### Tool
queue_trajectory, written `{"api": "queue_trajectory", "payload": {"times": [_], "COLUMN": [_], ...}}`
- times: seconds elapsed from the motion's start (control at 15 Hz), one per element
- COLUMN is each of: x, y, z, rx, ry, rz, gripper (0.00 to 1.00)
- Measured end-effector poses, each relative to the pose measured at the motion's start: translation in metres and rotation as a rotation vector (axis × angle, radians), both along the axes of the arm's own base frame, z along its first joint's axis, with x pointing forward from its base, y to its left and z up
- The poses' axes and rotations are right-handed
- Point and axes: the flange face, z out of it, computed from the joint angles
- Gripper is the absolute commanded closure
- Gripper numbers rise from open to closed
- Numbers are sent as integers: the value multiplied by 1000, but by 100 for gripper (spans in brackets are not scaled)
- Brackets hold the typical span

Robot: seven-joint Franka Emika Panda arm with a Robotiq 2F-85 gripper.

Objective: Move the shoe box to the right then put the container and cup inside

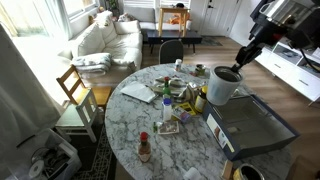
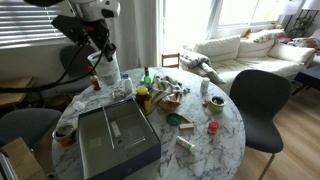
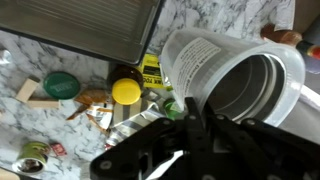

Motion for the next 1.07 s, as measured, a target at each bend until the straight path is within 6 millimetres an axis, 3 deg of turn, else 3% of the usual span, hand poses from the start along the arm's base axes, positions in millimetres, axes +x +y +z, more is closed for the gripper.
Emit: {"api": "queue_trajectory", "payload": {"times": [0.2, 0.4, 0.73, 1.07], "x": [-31, -51, -66, -61], "y": [-41, -61, -77, -80], "z": [-14, -40, -89, -120], "rx": [31, 53, 57, 57], "ry": [19, 34, 45, 58], "rz": [-95, -154, -268, -396], "gripper": [98, 98, 98, 98]}}
